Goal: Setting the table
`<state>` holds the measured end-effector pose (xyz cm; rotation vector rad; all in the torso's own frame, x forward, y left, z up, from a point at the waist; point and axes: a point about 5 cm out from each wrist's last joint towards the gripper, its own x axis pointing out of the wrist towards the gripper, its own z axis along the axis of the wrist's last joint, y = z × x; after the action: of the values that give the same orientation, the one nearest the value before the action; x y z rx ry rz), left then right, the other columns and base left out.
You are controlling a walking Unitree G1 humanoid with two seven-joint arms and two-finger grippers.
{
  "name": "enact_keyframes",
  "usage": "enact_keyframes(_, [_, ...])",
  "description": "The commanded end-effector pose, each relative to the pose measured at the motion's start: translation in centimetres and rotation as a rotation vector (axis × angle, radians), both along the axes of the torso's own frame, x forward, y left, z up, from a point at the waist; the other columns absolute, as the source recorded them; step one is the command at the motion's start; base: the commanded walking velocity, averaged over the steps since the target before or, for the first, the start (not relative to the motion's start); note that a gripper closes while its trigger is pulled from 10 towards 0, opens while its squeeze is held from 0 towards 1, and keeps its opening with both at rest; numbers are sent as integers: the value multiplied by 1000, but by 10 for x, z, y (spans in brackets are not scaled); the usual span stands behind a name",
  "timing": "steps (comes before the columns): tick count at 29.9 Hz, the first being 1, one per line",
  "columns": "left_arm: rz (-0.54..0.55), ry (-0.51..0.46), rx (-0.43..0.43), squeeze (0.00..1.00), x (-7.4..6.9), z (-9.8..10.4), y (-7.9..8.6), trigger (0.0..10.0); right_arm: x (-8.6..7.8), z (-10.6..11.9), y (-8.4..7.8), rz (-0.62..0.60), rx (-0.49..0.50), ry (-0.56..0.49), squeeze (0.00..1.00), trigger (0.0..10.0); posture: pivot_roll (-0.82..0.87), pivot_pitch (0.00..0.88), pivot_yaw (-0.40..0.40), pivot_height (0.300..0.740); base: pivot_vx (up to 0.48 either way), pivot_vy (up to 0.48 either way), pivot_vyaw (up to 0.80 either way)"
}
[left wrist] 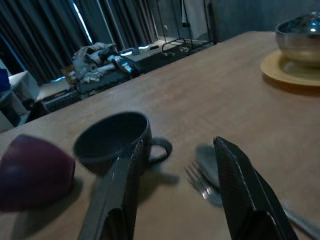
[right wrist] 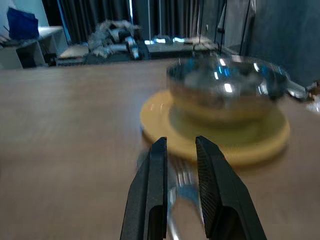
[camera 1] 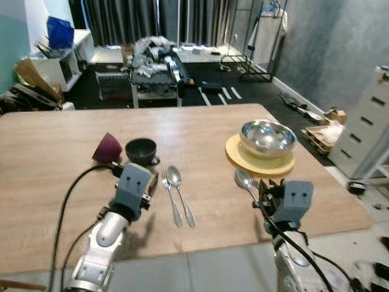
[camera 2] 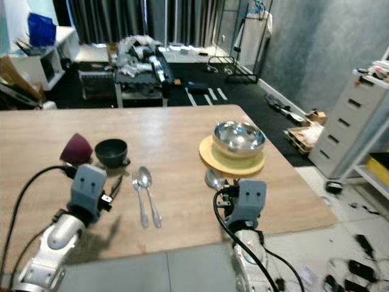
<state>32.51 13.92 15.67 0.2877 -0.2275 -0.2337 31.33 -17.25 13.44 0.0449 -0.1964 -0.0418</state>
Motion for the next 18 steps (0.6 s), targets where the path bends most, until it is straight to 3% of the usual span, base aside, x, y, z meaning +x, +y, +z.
enact_keyframes(1, [14, 17, 18, 0, -1, -4, 5, 10000, -1, -1, 3, 9, 3, 8, 0, 10000, 116, 0, 36, 740, 480, 0, 0])
enact_keyframes(3, [16, 19, 22, 0, -2, -4, 5, 10000, -1, -1, 3, 11, -2, 9, 0, 10000, 116, 0, 36, 740, 379, 0, 0])
enact_keyframes(16, [-34, 3, 64, 0, -10, -1, -1, 10000, -6, -17, 9, 199, -90, 145, 0, 10000, 125, 0, 30, 740, 0, 0, 0])
enact_keyframes(18, [-47, -13, 110, 0, -14, 0, -3, 10000, -16, -20, 18, 296, -64, 197, 0, 10000, 128, 0, 28, 740, 0, 0, 0])
